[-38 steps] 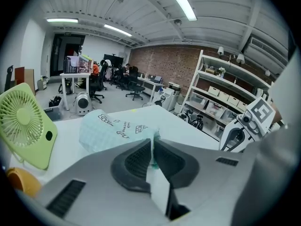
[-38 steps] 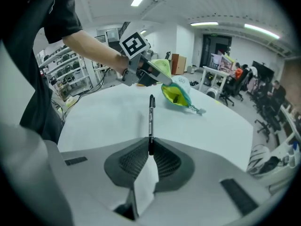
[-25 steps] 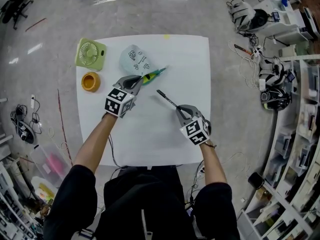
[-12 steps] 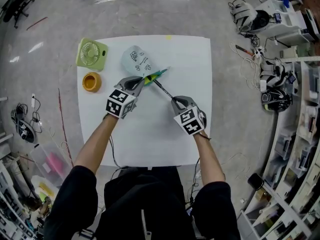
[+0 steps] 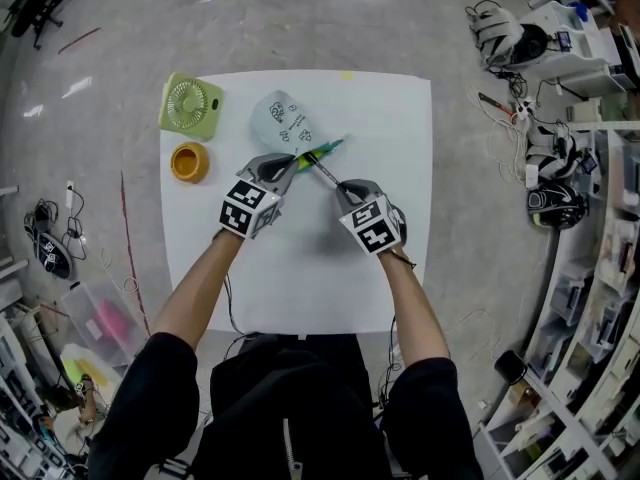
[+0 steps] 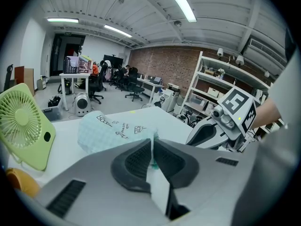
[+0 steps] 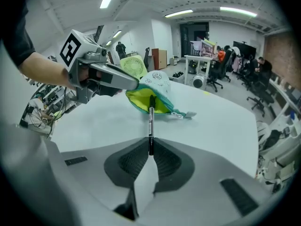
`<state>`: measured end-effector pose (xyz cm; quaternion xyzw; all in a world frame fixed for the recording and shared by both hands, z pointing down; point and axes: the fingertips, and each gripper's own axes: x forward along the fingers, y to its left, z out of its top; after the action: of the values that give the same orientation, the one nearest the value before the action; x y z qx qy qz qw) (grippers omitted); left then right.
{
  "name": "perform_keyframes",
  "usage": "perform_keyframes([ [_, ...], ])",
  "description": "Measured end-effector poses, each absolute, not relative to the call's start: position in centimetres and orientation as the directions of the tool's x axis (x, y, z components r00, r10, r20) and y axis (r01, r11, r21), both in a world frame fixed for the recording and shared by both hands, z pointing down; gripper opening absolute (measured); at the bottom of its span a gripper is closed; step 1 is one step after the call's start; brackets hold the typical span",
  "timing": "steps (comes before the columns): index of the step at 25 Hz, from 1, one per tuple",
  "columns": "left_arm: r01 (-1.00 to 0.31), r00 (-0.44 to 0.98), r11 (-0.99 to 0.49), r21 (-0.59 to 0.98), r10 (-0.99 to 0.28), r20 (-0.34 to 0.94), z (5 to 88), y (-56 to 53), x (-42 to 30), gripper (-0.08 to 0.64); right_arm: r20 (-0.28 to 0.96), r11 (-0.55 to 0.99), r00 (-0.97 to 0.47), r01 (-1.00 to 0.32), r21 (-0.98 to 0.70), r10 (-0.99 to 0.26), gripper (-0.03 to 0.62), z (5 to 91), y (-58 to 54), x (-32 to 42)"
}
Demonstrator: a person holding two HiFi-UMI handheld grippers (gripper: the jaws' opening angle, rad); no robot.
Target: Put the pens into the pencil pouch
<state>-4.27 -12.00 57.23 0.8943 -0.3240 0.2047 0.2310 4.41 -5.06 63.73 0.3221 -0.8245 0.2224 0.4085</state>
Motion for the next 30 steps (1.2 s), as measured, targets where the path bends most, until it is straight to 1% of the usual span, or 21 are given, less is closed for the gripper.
perform_keyframes([
  [16, -0.667, 0.716, -0.686, 0.292, -0.482, 0.505, 57.4, -12.0, -3.9, 0.038, 0.82, 0.646, -0.438, -0.755, -0.113, -0.367, 0.044, 64.6, -9.3, 1.5],
  [23, -0.664, 0.723, -0.68, 0.312, -0.475, 0.502, 57.1, -11.8, -3.5, 0.038, 0.801, 0.626, -0.452, -0.769, -0.127, -0.392, 0.044, 64.1, -11.5, -0.1],
  [30, -0.66, 0.733, -0.673, 0.334, -0.48, 0.482, 56.5, -12.2, -3.6, 0.038, 0.763, 0.57, -0.473, -0.804, -0.169, -0.441, 0.046, 63.9, -13.0, -1.4],
])
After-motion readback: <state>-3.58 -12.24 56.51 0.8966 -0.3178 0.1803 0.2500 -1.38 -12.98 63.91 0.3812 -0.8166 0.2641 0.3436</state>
